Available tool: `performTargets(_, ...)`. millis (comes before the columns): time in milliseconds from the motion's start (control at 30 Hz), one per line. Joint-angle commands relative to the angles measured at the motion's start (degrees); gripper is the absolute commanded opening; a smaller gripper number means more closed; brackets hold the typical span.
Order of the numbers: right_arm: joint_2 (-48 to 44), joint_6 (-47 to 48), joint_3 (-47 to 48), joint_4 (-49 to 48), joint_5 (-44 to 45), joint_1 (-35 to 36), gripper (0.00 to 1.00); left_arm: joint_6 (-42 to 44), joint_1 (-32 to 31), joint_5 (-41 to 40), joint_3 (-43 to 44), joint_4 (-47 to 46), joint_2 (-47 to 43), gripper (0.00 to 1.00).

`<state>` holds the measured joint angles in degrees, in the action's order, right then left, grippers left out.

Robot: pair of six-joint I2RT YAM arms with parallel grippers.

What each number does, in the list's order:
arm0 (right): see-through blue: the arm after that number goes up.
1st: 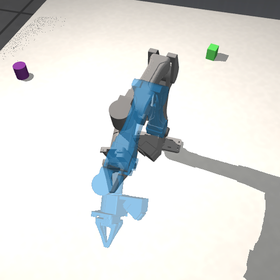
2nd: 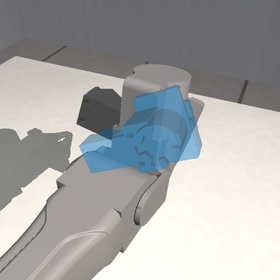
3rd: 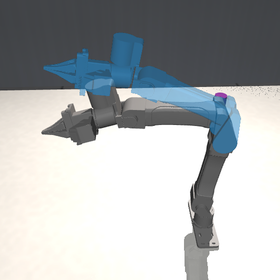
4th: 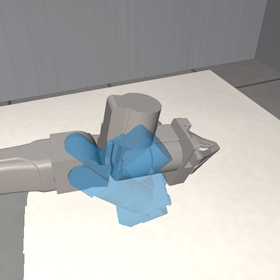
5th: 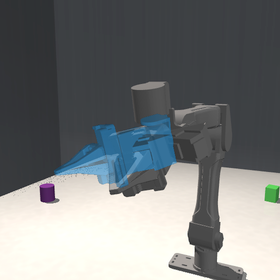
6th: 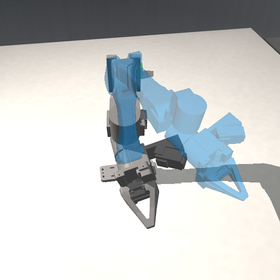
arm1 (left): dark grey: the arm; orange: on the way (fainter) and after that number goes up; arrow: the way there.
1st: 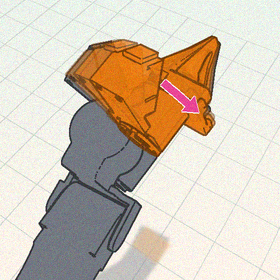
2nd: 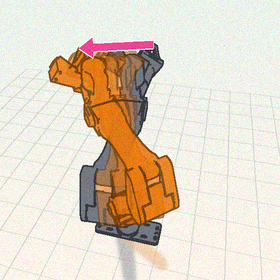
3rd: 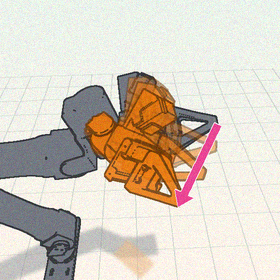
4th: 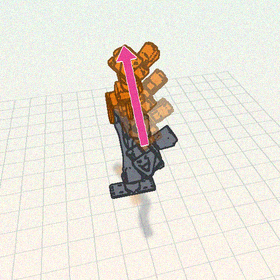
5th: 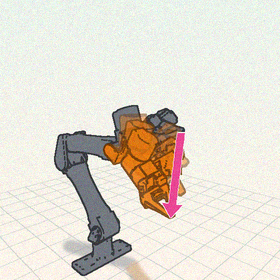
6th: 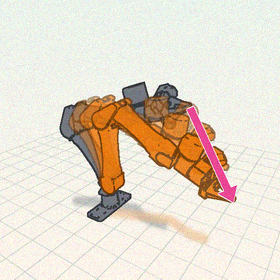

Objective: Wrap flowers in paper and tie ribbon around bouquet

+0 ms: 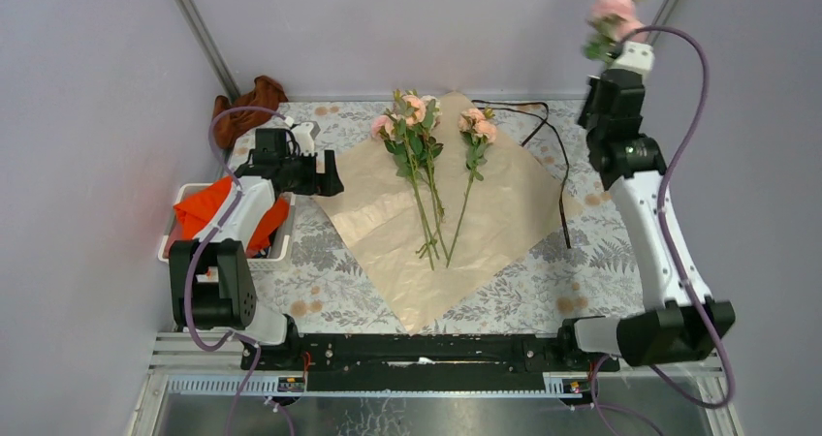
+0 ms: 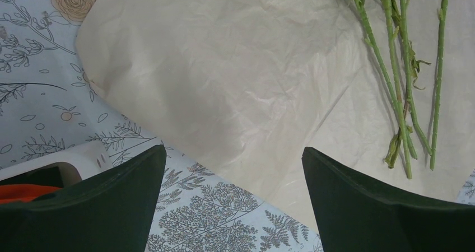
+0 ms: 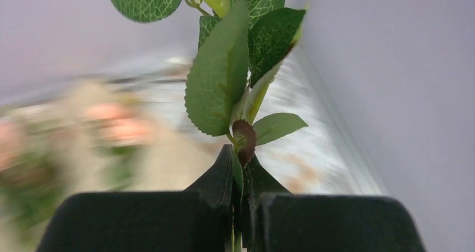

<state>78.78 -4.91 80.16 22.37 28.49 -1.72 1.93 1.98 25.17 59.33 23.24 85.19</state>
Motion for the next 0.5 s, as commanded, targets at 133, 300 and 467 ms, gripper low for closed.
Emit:
performTargets(133, 3.5, -15.8, 0.5, -21.5, -41.0, 20.4, 0.0, 0.7, 0.2, 0.5, 0.7, -0.2, -2.6, 0.99)
performTargets(300, 24.7, -18.5, 14.9, -18.0, -39.6, 26.8, 0.0, 1.1, 0.3, -0.3, 0.9, 0.4, -3.1, 0.99)
performTargets(467, 43.6, -18.3, 29.9, -11.0, -36.4, 28.0, 0.0, 1.4, 0.4, -0.5, 0.7, 0.2, -2.9, 0.99)
